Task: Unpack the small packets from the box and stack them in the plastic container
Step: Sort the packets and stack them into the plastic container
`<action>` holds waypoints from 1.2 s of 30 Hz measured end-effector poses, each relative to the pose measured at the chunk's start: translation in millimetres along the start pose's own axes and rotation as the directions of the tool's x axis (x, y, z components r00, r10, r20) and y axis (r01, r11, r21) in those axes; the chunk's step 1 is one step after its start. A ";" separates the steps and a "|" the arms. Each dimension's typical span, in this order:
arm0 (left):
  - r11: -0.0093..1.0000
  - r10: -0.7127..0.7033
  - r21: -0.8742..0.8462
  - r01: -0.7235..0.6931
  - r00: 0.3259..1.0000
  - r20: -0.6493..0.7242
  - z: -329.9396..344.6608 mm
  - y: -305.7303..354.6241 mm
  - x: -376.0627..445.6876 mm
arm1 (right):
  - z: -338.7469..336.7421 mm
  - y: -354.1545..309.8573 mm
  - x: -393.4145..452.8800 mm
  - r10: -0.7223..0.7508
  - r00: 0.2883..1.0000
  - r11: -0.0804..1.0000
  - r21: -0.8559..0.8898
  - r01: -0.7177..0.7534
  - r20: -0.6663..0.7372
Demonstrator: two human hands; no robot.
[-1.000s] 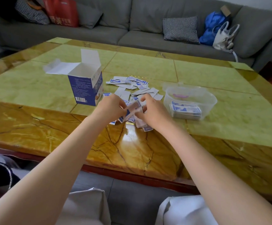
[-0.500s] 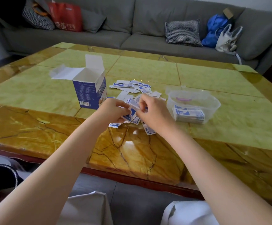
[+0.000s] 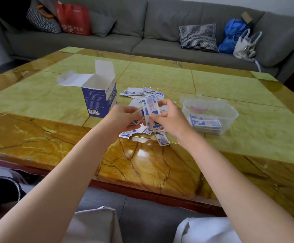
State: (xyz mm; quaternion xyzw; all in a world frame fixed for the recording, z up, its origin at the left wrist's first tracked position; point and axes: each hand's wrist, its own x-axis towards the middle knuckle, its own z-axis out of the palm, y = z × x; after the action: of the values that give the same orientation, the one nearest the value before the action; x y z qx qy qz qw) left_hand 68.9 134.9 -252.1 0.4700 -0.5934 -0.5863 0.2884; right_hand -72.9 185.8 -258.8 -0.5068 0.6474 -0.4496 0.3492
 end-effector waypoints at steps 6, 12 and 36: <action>0.996 -0.077 -0.057 0.075 0.996 -0.046 -0.3 -0.2 0.8 | 0.0 1.7 1.1 0.121 0.993 0.966 0.228 -0.119 0.005; 0.999 0.008 -0.052 -0.011 0.998 -0.056 7.9 0.9 -4.1 | 0.3 2.6 -4.5 0.129 0.992 0.974 0.185 -0.129 0.011; 0.882 0.011 -0.470 -0.004 1.000 0.012 8.9 6.1 -5.0 | 12.9 -4.5 -4.2 -0.130 0.969 0.991 0.012 0.135 -0.210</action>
State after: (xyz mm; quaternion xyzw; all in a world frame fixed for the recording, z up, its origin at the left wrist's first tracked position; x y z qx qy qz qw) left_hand 61.6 142.4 -246.5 0.3795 -0.4373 -0.7151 0.3916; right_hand -58.7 186.5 -259.1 -0.4941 0.6392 -0.5312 0.2552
